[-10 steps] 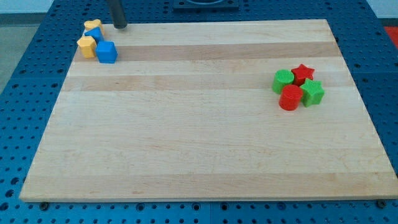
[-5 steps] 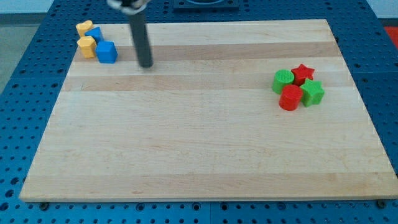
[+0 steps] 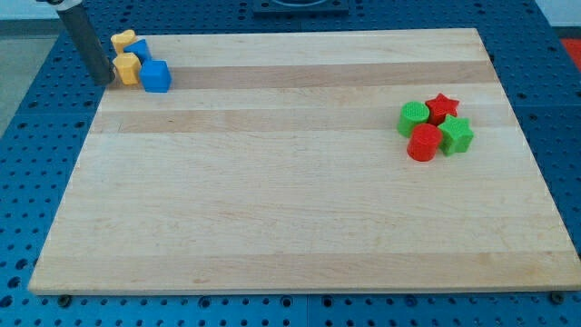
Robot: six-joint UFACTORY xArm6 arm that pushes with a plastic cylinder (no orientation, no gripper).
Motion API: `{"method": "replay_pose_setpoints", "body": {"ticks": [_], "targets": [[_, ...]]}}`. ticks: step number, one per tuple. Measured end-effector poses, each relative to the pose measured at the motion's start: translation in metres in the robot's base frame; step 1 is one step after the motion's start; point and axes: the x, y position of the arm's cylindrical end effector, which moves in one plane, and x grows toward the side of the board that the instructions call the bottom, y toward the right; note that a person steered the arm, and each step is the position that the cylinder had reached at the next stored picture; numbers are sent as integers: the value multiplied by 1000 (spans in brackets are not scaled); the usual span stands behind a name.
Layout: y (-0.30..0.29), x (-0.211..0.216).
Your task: Separate the yellow and blue blocks
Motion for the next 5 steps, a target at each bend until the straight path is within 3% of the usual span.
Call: {"method": "replay_pose_setpoints", "body": {"ticks": [2,3,5], "targets": [[1,-58],[3,-58],[66,-27]]}}
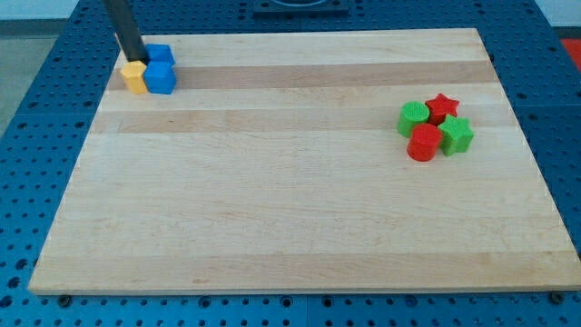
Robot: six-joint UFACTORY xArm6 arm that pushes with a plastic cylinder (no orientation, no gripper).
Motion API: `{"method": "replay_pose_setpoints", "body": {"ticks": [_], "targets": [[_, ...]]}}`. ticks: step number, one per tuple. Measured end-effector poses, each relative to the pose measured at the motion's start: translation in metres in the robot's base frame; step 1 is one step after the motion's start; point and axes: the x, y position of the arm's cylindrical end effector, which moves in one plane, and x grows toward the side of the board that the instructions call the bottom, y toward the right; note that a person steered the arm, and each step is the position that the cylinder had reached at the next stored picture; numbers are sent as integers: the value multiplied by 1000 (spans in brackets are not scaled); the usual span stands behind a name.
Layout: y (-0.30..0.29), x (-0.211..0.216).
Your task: Separate the yellow and blue blocks
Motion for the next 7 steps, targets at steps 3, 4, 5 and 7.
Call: {"method": "replay_pose_setpoints", "body": {"ticks": [3,4,5,7], "targets": [[-21,-19],[-17,-45],[-1,-45],[-2,85]]}}
